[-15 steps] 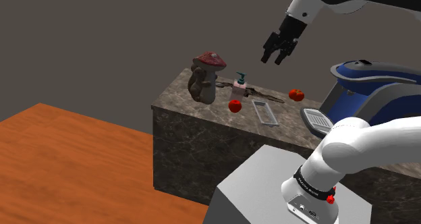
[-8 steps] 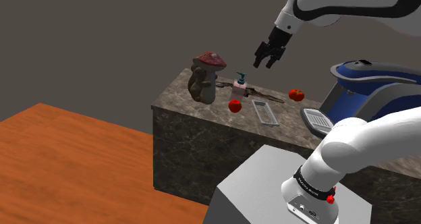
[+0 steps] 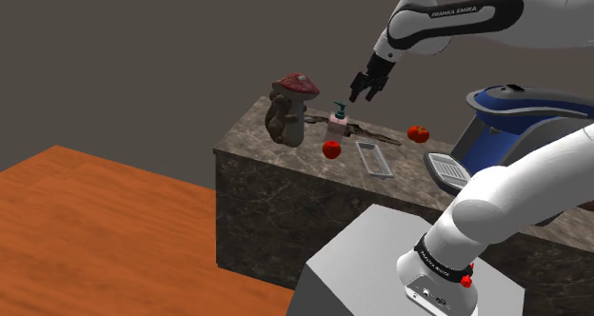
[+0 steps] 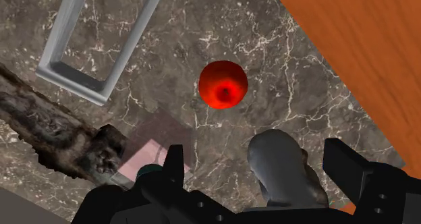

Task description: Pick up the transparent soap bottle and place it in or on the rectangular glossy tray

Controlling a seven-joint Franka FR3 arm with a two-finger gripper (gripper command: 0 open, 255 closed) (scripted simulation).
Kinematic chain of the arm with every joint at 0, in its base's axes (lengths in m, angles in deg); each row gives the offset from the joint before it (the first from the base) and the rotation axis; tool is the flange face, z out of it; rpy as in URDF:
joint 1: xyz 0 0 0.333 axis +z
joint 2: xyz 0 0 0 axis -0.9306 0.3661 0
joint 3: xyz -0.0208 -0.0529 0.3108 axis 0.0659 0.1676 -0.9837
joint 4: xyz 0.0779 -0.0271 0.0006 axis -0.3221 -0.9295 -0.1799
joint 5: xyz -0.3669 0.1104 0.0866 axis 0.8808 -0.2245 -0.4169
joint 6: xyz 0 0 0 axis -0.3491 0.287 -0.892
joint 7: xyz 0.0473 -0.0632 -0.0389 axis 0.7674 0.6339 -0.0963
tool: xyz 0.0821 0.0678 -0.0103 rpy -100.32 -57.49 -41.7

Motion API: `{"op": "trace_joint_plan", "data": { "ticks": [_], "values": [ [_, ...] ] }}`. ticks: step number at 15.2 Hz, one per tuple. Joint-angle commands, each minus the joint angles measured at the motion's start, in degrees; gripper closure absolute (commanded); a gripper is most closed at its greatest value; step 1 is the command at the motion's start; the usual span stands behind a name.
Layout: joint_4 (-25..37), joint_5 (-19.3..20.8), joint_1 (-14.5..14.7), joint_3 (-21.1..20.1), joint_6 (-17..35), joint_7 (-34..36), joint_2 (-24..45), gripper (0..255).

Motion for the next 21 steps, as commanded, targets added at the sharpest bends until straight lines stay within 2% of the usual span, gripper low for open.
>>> {"op": "trace_joint_plan", "data": {
  "ticks": [1,6,13,21],
  "values": [
    [1.63,-0.1,0.04,1.06,2.38,-1.63,3.59,0],
    [6.52,-1.79,-0.1,4.12,8.09,-6.88,13.43,0],
    [16.12,-7.02,-1.41,6.72,13.28,-14.75,27.63,0],
    [15.11,-9.46,-1.81,6.24,18.01,-16.38,31.71,0]
  ]
}}
